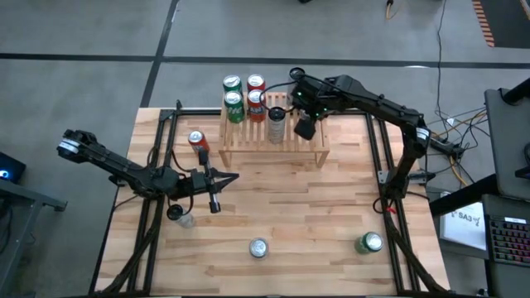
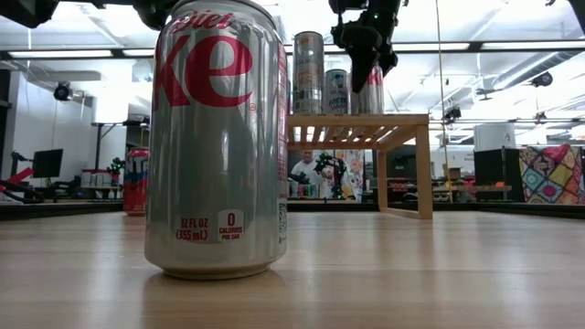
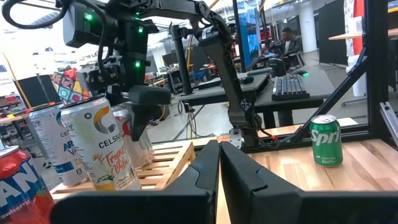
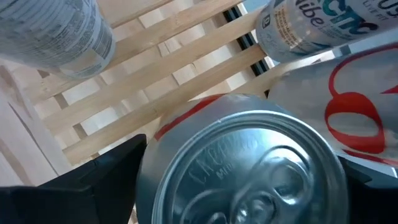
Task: Place canned beverage on shelf
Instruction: Put the red silver soda can aligned with the other red silver soda can on the shelf
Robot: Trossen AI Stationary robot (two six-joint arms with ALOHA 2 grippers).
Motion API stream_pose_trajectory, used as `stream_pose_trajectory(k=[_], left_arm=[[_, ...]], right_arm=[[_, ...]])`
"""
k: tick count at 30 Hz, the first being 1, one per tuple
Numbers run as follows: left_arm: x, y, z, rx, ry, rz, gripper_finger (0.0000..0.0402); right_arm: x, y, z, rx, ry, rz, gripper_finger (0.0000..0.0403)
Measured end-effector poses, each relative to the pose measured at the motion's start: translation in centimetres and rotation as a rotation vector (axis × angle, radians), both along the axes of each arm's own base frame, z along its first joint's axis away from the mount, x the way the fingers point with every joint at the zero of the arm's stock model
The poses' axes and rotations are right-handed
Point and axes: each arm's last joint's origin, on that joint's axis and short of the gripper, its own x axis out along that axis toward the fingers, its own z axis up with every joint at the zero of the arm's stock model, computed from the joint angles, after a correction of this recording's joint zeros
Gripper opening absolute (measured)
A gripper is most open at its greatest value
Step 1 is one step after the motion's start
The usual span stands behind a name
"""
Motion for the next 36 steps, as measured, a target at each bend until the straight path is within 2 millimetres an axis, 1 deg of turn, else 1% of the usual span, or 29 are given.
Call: stream_pose_trajectory(k=[5,11,26,36], left_arm=[[0.0,0.0,0.0,0.000,0.000,0.000,0.0000],[0.0,0.0,0.0,0.001,0.001,0.000,0.0000],[0.0,0.0,0.0,0.001,0.003,0.001,0.0000],[0.0,0.0,-0.1,0.003,0.007,0.000,0.0000]], right_arm=[[0.3,-0.1,-0.5,0.011,0.007,-0.018,0.0338],[0.2,-0.1,-0.3,0.010,0.004,-0.020,0.0338],[-0.2,0.1,2.3,-0.030,-0.082,-0.021,0.0338],[-0.5,0.2,2.3,-0.019,-0.064,-0.027,0.0338]])
